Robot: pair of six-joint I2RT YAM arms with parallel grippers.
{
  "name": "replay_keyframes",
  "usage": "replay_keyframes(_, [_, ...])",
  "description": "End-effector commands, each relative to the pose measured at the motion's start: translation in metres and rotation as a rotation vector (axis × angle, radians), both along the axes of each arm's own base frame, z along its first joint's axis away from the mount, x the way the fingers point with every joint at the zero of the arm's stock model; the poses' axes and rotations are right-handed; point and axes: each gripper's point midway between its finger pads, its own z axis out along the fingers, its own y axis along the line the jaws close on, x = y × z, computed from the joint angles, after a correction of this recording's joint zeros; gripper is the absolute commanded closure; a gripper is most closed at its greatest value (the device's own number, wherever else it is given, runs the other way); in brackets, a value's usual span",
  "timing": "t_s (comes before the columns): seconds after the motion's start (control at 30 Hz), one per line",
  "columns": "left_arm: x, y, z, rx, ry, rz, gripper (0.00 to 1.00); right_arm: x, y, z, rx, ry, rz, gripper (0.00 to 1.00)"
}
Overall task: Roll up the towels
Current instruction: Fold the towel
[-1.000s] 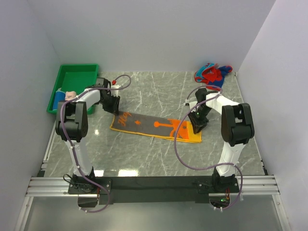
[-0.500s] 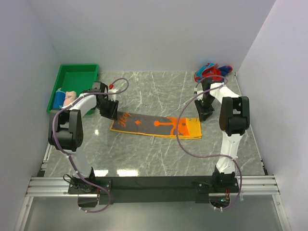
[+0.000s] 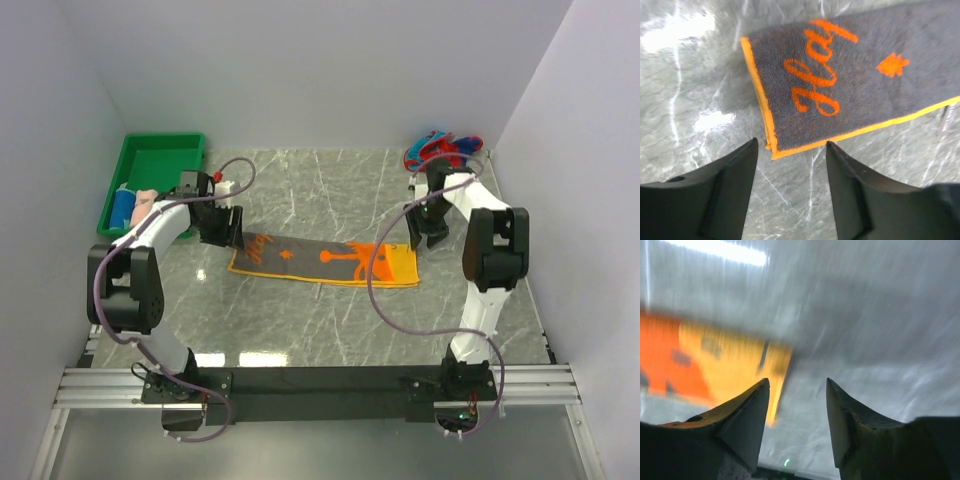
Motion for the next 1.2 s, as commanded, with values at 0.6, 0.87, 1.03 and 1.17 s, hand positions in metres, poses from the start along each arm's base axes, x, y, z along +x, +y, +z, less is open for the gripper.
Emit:
replay_keyframes(0.6, [0.005, 0.005, 0.011, 0.002, -0.038, 0.009, 0.3, -0.062, 0.051, -0.04, 0.022, 0.03, 0.011, 0.57])
replay_keyframes(0.87, [0.008, 0.004, 0.023, -0.011, -0.05, 0.005, 0.3, -0.055, 0.012, -0.025, -0.06, 0.014, -0.071, 1.0])
replay_keyframes(1.03, [0.004, -0.001, 0.034, -0.037, -0.071, -0.026, 0.3, -0.047, -0.047, 0.005, -0.172, -0.082, -0.064, 1.0])
replay_keyframes(1.17, [0.0, -0.005, 0.036, -0.054, -0.075, -0.052, 0.22, -0.046, -0.061, 0.023, -0.171, -0.092, -0.061, 1.0])
